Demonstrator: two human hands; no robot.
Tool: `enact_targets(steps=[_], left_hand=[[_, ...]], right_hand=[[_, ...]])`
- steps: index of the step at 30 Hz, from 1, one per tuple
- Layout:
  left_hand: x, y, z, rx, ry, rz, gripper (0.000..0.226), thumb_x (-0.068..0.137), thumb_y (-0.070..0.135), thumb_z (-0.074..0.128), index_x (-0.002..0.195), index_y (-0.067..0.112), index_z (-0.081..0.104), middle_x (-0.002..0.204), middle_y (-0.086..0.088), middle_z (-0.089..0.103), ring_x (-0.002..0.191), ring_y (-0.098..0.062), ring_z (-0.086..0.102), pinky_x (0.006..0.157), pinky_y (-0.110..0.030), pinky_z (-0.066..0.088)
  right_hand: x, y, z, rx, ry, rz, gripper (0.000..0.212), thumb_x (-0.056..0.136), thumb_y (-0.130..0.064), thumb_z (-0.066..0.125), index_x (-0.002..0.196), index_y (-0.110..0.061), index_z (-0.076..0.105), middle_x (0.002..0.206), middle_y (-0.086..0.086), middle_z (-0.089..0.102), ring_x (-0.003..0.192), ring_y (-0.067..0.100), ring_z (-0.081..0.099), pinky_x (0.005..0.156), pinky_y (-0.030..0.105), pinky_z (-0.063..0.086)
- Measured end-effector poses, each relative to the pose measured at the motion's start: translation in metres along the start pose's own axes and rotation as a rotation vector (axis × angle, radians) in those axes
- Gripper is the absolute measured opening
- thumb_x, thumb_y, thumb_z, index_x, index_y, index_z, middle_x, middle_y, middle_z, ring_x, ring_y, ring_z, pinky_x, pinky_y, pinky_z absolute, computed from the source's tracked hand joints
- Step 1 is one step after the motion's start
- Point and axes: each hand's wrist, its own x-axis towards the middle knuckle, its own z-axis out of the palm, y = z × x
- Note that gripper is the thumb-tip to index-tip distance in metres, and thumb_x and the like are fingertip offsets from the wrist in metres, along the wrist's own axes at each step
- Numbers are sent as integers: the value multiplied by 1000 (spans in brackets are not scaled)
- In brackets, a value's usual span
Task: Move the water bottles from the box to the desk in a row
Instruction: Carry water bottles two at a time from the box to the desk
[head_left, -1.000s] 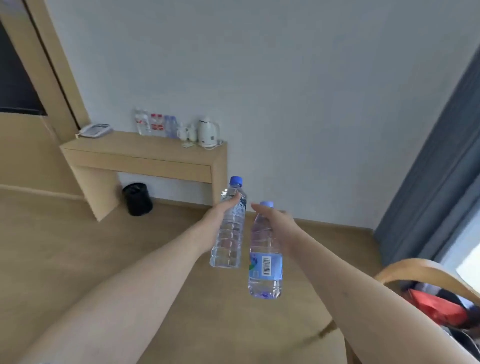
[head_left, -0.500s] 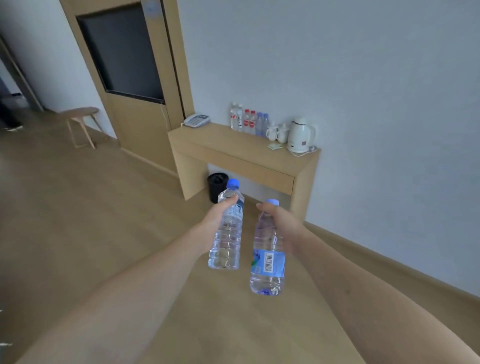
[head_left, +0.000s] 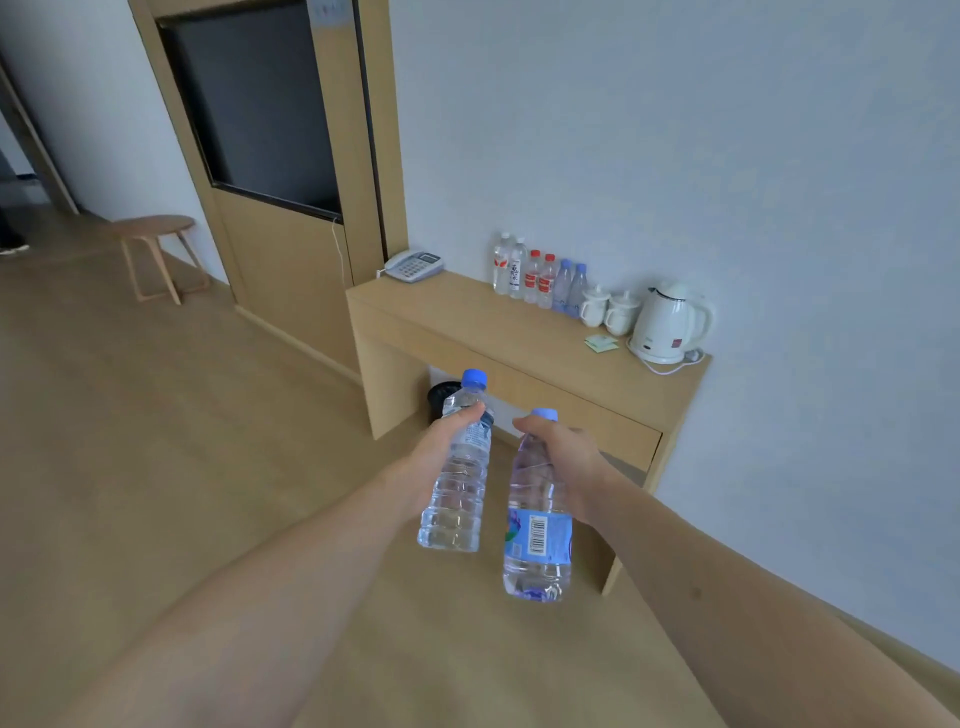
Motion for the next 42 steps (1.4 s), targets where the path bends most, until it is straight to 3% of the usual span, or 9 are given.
enact_targets(steps=[3,7,14,18,21,25,27,30,42], left_hand=[[44,30,-24,10,24,-15,42,76,68,74,90,30,61,49,11,67,42,-2,64,34,-18,44],[101,56,-51,-31,43,-31,43,69,74,74,87,38,62,83,12,60,68,1,56,54,-27,39],[201,90,-89,-59,17,-42,39,79,63,75,90,27,65,47,12,65,37,-2,62,27,-19,40],[273,112,-111,-44,24,-26,64,71,68,78,108,17,73,70,3,76,54,-11,71,40,-22,52],[328,141,-125,-54,67,-11,42,78,65,75,90,26,65,50,13,66,40,-1,62,34,-16,45],[386,192,-134,-78,110,7,64,76,62,77,113,11,70,88,-10,69,72,-26,67,72,-33,53],[412,215,-137,-96,106,24,65,76,60,78,114,8,69,91,-15,66,74,-29,64,78,-39,52],[451,237,-143,-123,90,24,60,78,60,77,109,10,68,85,-13,65,70,-29,63,76,-39,51],[641,285,-217,-76,12,13,71,62,64,86,106,11,69,79,-12,68,66,-30,65,74,-43,54]], right_hand=[[46,-21,28,25,5,4,36,85,-22,75,60,-13,51,49,4,46,40,22,46,60,35,46],[105,-38,55,17,-11,26,41,88,-21,72,59,-15,44,49,4,40,41,22,42,55,30,44],[219,-69,91,-22,-50,45,38,86,-22,74,60,-14,47,48,3,47,38,20,45,53,30,41],[299,-95,103,-20,-77,36,37,86,-19,75,59,-14,50,45,2,46,34,19,42,48,28,41],[360,-123,110,18,-106,45,40,85,-18,75,59,-15,44,45,2,38,32,18,34,42,24,36],[433,-167,123,3,-161,65,33,84,-21,77,68,-12,50,47,3,45,33,19,41,43,25,39],[469,-187,132,-9,-171,50,30,82,-23,79,72,-13,53,49,2,50,36,17,46,52,29,41],[516,-205,146,-40,-175,35,28,81,-26,81,80,-13,57,56,2,55,44,16,51,63,34,41],[689,-230,192,-38,-61,64,27,81,-22,82,80,-10,57,57,5,56,42,18,53,53,28,47]])
